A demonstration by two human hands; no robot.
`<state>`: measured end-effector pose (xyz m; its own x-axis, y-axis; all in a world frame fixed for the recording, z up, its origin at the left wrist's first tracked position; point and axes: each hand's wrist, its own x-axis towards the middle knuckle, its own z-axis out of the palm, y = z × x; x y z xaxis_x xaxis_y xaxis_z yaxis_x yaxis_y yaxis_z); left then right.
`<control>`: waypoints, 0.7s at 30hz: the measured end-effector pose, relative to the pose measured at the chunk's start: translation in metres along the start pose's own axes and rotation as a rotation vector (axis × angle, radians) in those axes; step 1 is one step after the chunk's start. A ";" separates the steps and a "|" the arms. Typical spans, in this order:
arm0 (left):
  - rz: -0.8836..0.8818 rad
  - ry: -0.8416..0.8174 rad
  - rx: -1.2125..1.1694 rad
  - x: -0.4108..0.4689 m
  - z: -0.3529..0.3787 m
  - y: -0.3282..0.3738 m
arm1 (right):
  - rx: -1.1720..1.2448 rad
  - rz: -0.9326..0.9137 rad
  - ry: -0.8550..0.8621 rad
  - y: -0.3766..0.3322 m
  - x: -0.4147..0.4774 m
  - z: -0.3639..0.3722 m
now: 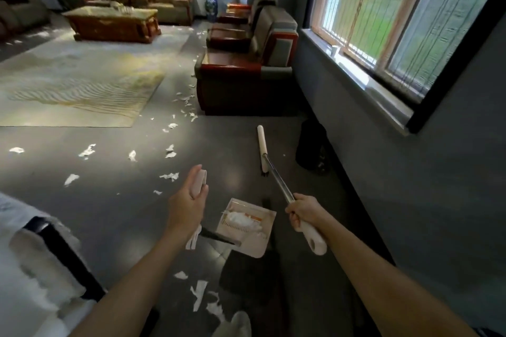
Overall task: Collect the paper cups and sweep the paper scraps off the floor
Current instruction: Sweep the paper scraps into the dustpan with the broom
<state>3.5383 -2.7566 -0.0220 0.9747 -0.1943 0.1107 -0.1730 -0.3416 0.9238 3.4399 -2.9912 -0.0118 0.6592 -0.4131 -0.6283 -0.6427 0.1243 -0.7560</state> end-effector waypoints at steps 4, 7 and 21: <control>0.016 0.052 0.059 0.107 0.010 0.007 | 0.028 0.019 -0.025 -0.082 0.084 0.011; 0.015 0.018 0.124 0.177 0.017 0.008 | 0.058 0.015 -0.004 -0.131 0.135 0.023; 0.011 -0.129 0.188 0.539 0.064 -0.010 | 0.130 0.082 0.007 -0.350 0.433 0.076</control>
<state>4.0562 -2.9168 0.0049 0.9485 -0.3108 0.0611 -0.2183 -0.5016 0.8371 3.9797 -3.1449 -0.0327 0.6041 -0.4027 -0.6877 -0.6376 0.2734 -0.7202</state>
